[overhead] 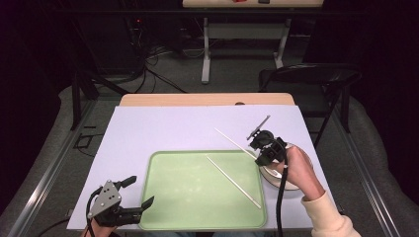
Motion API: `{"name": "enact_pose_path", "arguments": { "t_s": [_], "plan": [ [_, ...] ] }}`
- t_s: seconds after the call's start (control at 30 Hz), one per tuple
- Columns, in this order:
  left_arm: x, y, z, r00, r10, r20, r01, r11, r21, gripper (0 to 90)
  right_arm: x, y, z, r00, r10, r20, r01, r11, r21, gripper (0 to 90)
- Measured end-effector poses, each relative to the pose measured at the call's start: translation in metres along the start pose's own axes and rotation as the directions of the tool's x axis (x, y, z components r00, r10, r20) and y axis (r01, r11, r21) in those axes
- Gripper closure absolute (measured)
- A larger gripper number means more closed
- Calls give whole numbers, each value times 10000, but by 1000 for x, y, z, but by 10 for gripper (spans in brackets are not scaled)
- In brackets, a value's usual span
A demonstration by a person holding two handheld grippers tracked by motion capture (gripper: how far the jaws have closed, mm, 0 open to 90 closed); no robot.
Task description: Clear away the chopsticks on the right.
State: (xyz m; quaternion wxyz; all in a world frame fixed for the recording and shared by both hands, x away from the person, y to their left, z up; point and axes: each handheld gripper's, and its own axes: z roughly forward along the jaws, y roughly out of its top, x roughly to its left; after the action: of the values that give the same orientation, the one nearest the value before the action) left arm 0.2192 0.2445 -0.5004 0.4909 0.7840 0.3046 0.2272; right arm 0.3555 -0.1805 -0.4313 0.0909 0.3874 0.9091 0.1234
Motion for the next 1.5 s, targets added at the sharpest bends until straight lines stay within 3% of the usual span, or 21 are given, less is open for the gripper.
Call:
{"name": "enact_pose_path", "arguments": {
  "t_s": [0.17, 0.6, 1.1, 1.5],
  "plan": [
    [0, 0, 0, 10000, -15, 0, 15, 10000, -4, 158, 7, 2, 13, 9995, 30, -316, -27, 9999, 109, 839],
    [0, 0, -1, 10000, 10, -12, -11, 10000, -18, 158, 21, 1, 39, 9982, -163, -578, 208, 9967, 781, 838],
    [0, 0, -1, 10000, 20, -56, -20, 10000, -32, 158, 26, -4, 58, 9968, -300, -745, 398, 9901, 1343, 838],
    [-1, 0, -1, 10000, 23, -73, -23, 10000, 22, 158, 31, -4, 73, 9945, -228, -1026, 378, 9884, 1469, 836]
  ]
}}
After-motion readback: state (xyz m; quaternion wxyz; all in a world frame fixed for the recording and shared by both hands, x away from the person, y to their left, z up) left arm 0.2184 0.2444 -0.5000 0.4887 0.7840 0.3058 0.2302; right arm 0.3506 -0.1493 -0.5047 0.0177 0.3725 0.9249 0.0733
